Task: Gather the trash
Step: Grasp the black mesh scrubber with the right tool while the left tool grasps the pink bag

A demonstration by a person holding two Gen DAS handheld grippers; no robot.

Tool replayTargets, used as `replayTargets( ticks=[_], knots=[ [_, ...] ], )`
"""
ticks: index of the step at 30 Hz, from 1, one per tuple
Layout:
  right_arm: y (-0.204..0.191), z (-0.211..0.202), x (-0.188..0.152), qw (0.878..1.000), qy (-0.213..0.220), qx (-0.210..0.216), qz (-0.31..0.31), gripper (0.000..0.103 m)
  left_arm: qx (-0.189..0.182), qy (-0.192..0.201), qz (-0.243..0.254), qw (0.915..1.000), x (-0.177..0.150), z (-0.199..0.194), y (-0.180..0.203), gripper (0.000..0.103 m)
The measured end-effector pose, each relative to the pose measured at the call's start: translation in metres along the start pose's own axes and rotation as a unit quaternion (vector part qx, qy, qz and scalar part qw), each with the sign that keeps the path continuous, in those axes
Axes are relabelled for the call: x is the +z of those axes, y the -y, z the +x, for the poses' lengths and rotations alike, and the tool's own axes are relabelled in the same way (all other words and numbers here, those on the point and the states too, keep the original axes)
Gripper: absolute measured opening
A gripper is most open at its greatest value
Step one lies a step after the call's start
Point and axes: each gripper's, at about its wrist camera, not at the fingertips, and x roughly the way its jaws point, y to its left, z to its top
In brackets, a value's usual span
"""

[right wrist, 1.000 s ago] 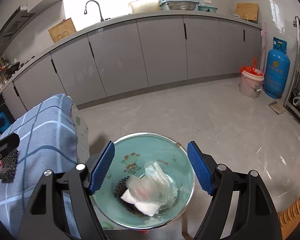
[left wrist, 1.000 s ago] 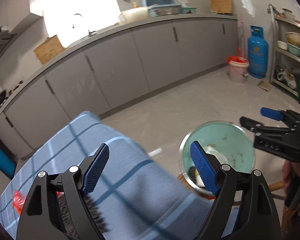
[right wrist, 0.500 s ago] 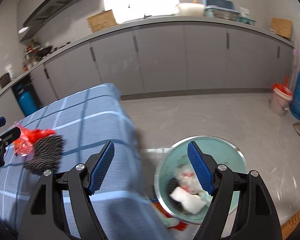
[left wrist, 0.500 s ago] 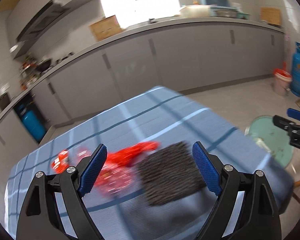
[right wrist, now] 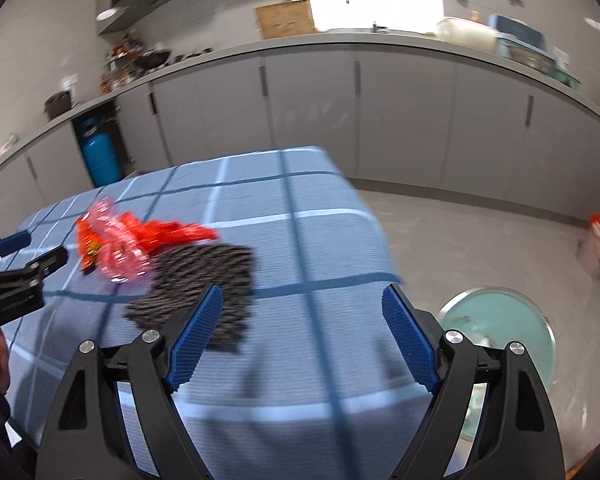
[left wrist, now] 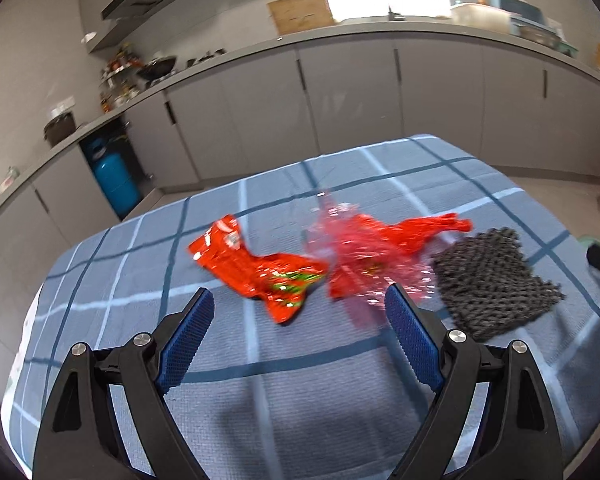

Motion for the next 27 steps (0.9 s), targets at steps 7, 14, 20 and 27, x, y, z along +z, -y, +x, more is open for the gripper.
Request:
replayTargets(
  ticks=[7,14,20,27],
  knots=[
    [-0.042,0.023,0.003,0.999,-0.025,0.015,-0.035,0.084,-0.025,-0.001,-0.02,0.9995,0.011,0.016,-0.003,0.087],
    [-0.047,0.035,0.006,0.999,-0.034,0.01,-0.039,0.09,-0.041,0.02,-0.039,0.9982,0.037,0.03,0.005,0.087],
    [-0.05,0.049,0.003,0.998,-0.051,0.012,-0.043,0.09,-0.051,-0.015,-0.044,0.9976,0.035,0.065,0.014,0.068],
    [-0.051,0.061,-0.002,0.996,-0.076,0.024,-0.047,0.086,-0.082,-0.025,-0.047,0.9952,0.028,0.06,0.009,0.034]
  ],
)
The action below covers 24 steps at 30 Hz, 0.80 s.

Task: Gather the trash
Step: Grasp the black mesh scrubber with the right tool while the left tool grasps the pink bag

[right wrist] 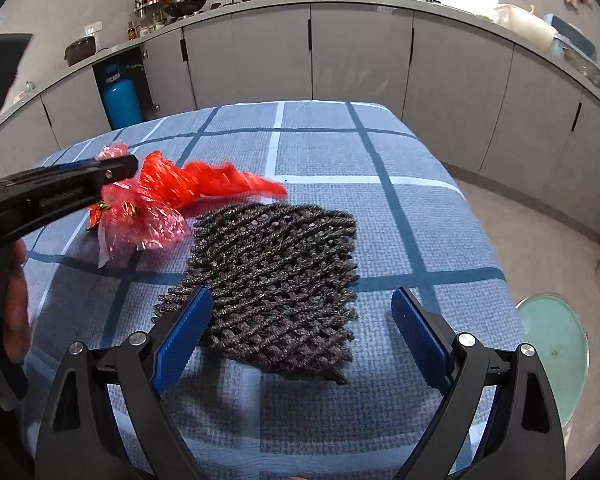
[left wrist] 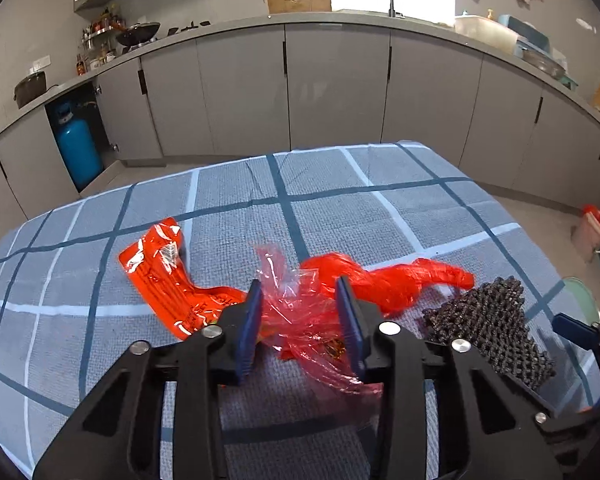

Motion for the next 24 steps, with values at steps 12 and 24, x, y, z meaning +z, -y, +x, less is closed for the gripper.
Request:
replayTargets(
  ticks=[12,24],
  knots=[
    [-0.023,0.002,-0.008,0.999,-0.028,0.025,-0.035,0.014,0.003,0.038,0.001,0.9993,-0.001,-0.05,-0.018,0.026],
    [-0.026,-0.036,-0.002,0.998,0.029,0.037,-0.039,0.012,0.031,0.06,-0.001,0.9977,-0.011,-0.09,-0.045,0.026]
  ],
)
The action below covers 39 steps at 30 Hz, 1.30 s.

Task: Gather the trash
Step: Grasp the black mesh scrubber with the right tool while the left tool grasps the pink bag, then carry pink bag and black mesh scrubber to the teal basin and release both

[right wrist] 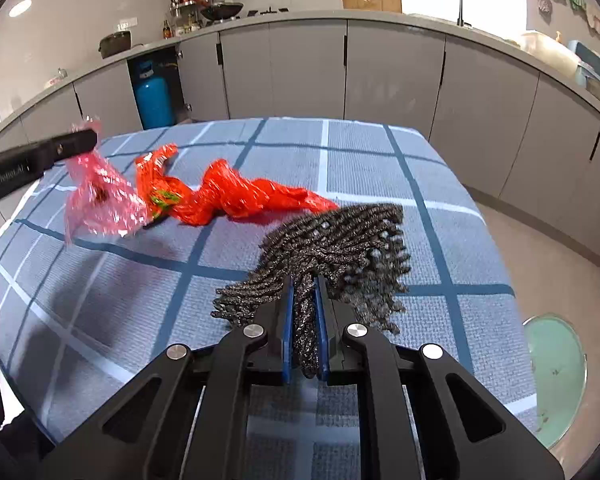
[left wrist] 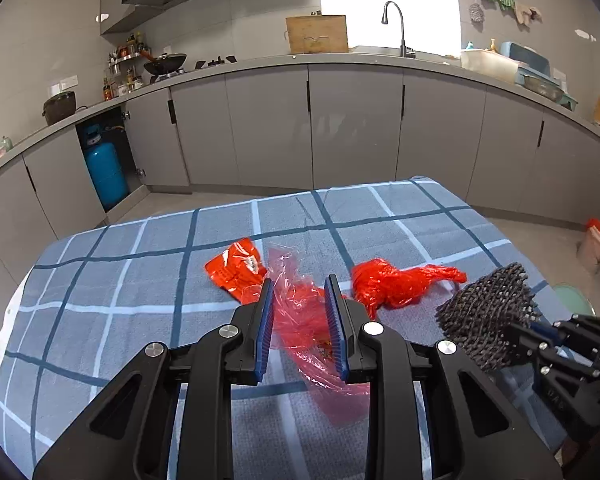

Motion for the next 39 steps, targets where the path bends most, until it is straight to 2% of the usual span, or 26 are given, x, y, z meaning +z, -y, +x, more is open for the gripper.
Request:
replayTargets(
  ticks=[5,25,39],
  knots=[
    [-0.001,-0.014,0.003,1.0,0.018,0.008,-0.002,0.011,0.007,0.012,0.011,0.9998,0.002,-0.01,0.004,0.026],
    [-0.008,-0.053,0.004,0.997,0.071,0.028,0.004,0.011,0.021,0.009,0.03,0.9993,0.001,-0.02,0.014,0.025],
    [-0.004,-0.069,0.003,0.995,0.095,0.03,0.006,0.011,0.017,0.026,0.041,0.9987,0.007,-0.034,0.027,0.025]
  ],
)
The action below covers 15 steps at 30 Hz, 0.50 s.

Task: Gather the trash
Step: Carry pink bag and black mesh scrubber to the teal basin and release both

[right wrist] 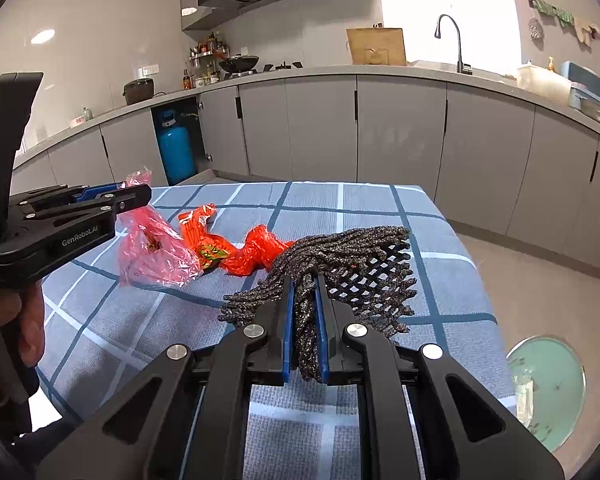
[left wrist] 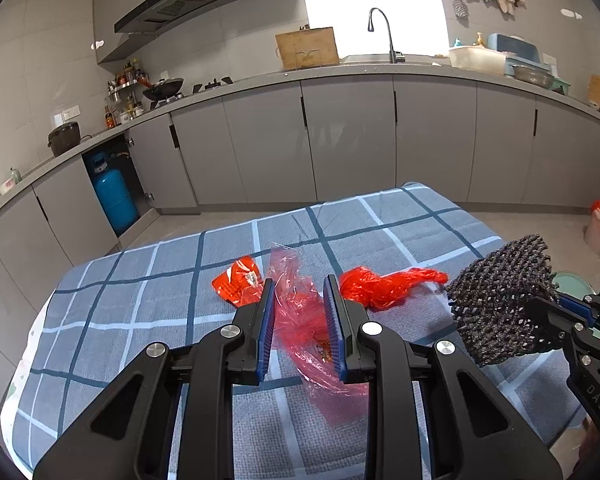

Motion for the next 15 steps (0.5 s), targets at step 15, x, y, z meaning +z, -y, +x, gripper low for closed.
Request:
replayTargets(
  ticks=[15],
  knots=[
    [0.037,-0.014,0.007,0.998,0.016,-0.058,0.033,0.011,-0.065,0.05,0.042,0.9957,0.038,-0.009,0.068,0.025]
  ],
)
